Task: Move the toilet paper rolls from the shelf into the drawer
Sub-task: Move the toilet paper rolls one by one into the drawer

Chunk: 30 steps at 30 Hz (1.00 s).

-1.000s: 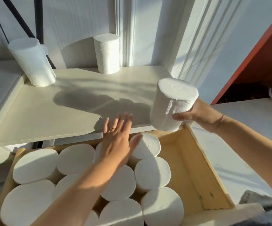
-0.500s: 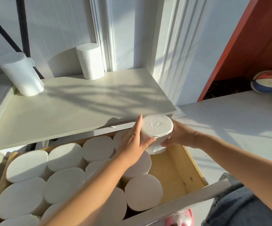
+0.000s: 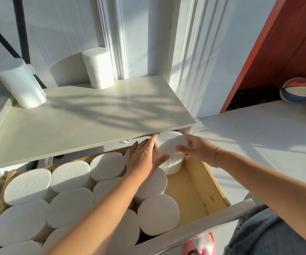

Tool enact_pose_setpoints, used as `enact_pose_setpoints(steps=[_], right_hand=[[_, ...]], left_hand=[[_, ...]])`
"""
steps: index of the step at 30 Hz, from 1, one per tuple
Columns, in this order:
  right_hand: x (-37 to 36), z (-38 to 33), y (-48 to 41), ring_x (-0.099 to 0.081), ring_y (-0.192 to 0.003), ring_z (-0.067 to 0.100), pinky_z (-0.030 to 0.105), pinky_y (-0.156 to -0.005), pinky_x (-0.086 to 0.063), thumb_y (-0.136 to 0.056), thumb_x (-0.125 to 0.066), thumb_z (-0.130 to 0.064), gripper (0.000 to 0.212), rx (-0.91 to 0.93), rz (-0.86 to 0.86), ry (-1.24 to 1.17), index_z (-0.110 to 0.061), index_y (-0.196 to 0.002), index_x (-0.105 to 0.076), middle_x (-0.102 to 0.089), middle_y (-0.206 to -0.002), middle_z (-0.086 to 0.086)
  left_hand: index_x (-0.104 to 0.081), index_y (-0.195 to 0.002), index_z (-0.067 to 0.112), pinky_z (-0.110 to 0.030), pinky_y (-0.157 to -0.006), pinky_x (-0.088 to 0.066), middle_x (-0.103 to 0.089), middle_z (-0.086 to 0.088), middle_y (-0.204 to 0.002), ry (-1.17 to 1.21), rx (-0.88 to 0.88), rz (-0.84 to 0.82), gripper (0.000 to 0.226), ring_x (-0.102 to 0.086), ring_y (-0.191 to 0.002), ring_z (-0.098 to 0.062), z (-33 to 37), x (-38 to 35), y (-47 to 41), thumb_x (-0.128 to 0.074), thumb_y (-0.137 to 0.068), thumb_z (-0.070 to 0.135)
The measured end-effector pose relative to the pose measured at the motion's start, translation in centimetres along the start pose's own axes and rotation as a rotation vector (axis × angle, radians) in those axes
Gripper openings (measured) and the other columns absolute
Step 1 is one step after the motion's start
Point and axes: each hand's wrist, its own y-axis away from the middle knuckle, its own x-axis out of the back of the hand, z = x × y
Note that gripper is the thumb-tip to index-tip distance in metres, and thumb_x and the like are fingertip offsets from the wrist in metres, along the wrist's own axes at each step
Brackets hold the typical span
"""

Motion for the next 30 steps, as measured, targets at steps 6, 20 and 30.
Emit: enact_pose_setpoints(steps=[6,20,30], right_hand=[[-0.7,0.1,-0.2,-0.064,-0.104,0.029,0.046,-0.092,-0.056,-0.079,-0.077,-0.026,0.049,0.036,0.104,0.127,-0.022,-0.125,-0.059,-0.067,-0.112,0.01],[-2.1,-0.9,0.1,-0.057,-0.108,0.026,0.029,-0.082,-0.044,-0.076,-0.076,-0.033,0.053,0.094,0.277,0.705,-0.014,-0.122,-0.056,-0.059,-0.111,0.003],[-10.4,-10.1,-3.4,-0.059,-0.086,0.014,0.022,-0.081,-0.048,-0.079,-0.075,-0.022,0.028,0.549,0.384,0.409,-0.011,-0.103,-0.066,-0.064,-0.099,0.003]], left_hand=[[-0.031,-0.141,0.026,-0.026,-0.11,-0.004,-0.053,0.002,-0.136,-0.037,-0.025,-0.033,0.07,-0.039,-0.13,-0.014,-0.2,-0.2,-0.1,-0.043,-0.084,0.064],[-0.036,-0.139,0.021,-0.028,-0.111,0.0,-0.042,0.004,-0.145,-0.219,-0.041,-0.054,0.065,-0.023,-0.139,-0.013,-1.2,0.1,0.6,-0.044,-0.087,0.06],[-0.049,-0.132,0.016,-0.034,-0.114,-0.012,-0.047,-0.003,-0.14,-0.297,-0.027,0.111,0.054,-0.037,-0.134,-0.02,-7.3,9.2,6.4,-0.03,-0.091,0.045]])
